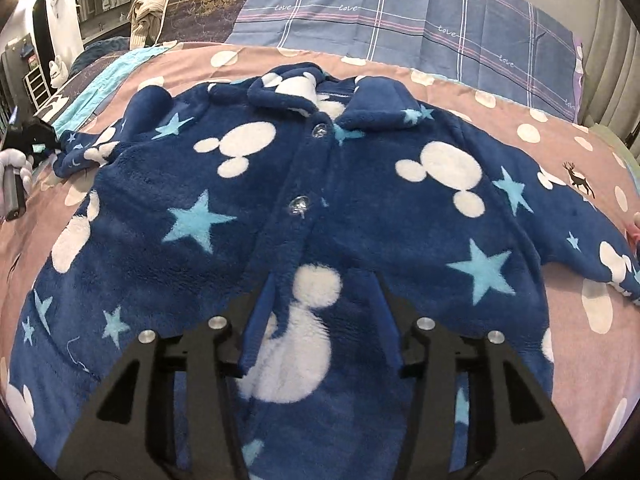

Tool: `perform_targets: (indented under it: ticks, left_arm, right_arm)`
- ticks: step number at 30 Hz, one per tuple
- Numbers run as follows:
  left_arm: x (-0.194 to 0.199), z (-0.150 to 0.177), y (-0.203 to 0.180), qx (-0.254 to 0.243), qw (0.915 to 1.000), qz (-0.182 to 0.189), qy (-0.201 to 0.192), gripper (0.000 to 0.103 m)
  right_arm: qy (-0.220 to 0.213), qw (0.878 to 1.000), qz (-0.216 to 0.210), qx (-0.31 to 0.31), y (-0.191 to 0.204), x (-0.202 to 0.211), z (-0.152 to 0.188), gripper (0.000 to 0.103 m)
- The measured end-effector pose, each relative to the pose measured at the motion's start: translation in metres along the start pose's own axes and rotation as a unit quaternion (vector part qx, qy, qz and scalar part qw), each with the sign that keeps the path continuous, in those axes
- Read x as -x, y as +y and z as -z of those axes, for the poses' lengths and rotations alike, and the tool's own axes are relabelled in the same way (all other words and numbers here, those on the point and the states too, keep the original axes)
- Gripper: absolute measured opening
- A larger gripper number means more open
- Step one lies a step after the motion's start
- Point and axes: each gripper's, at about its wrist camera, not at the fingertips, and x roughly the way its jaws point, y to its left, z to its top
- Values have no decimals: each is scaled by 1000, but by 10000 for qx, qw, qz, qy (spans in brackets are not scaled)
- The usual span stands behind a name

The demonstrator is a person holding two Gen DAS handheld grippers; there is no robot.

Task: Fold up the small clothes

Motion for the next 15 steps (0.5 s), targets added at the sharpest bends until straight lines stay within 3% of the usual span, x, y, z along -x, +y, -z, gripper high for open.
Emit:
perform_targets:
  ticks: [3, 6, 11, 12, 15]
  left_arm:
    - [49, 7, -56, -816, 9944, 540, -402, 7]
    - [100, 27, -122, -1601, 9777, 1166, -693, 7]
    - [158, 101, -232, -2812, 9293, 2252, -816, 8]
    - [165, 124, -256, -3069, 9152, 2500, -755, 8]
    - [163, 187, -301, -3575, 8864, 2916, -377, 12]
  right_arm:
    - [-60, 9999, 52, -153, -15, 3, 0, 52]
    - [-70, 9993, 4, -364, -30, 7, 2, 52]
    - [-172, 9980, 77, -607, -56, 20, 12, 55]
    - [-169, 9975, 95, -676, -62, 21, 15, 56]
    - [-102, 9953, 171, -943, -84, 25, 26, 56]
